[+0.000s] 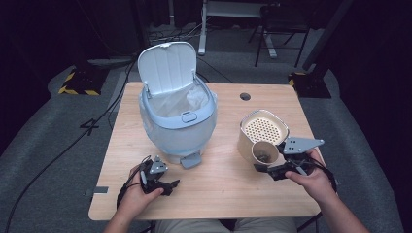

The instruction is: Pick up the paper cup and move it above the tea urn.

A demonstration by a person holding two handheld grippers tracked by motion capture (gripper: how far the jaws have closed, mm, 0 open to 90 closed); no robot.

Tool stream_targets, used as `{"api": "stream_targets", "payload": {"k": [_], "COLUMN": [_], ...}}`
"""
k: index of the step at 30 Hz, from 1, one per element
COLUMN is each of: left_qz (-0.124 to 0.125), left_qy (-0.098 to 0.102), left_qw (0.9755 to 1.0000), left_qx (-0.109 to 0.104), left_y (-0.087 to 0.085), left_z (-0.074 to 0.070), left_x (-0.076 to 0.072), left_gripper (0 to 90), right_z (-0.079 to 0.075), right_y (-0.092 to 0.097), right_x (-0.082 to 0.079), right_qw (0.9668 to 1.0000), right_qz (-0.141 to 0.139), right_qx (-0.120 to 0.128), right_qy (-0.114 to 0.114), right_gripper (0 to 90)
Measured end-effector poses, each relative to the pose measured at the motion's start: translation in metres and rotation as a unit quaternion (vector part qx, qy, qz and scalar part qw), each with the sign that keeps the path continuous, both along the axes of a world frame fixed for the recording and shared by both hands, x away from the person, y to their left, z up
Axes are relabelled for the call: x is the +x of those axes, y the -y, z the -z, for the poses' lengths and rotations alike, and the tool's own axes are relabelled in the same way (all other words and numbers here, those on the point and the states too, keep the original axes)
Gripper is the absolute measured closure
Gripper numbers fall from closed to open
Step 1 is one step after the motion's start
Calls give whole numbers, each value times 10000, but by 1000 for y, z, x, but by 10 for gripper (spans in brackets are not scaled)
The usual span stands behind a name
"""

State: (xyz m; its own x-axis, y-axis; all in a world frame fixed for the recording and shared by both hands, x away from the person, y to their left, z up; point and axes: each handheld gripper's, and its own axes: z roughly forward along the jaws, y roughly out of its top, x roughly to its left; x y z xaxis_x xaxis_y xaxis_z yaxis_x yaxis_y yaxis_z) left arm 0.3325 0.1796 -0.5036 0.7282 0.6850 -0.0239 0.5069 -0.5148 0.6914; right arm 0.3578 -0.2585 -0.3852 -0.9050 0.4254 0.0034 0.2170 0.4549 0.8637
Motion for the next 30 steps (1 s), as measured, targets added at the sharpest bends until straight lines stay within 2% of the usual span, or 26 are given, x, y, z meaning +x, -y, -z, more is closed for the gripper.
{"api": "stream_targets", "payload": {"k": [2,3,7,10,11,15,21,22,25,26,30], "left_qz": [1,1,0,1,-1,-1,2,0,2,11,8], "left_qy": [-1,-1,-1,-1,-2,-2,-2,-3,-4,-8,-7], "left_qw": [10000,10000,10000,10000,10000,10000,10000,10000,10000,10000,10000], "left_qx": [-2,-2,-4,-3,-6,-6,-4,-6,-6,-8,-9], "left_y": [0,0,0,0,0,0,0,0,0,0,0], "left_z": [0,0,0,0,0,0,0,0,0,0,0], "left_x": [0,0,0,0,0,0,0,0,0,0,0], "left_gripper": [173,173,173,173,173,173,173,173,172,172,173], "right_z": [-3,-11,-25,-31,-37,-43,-51,-53,-54,-54,-53], "right_y": [1,2,6,7,9,11,16,17,19,19,21], "right_x": [1,4,15,19,26,34,58,66,74,81,93], "right_qw": [10000,10000,9999,9998,9997,9995,9991,9989,9986,9972,9952], "right_qz": [5,11,24,69,115,180,280,309,365,484,628], "right_qx": [-12,-41,-153,-198,-213,-207,-180,-235,-313,-520,-691], "right_qy": [25,58,6,22,88,130,250,258,241,255,282], "right_gripper": [289,289,291,291,291,290,291,291,290,290,289]}}
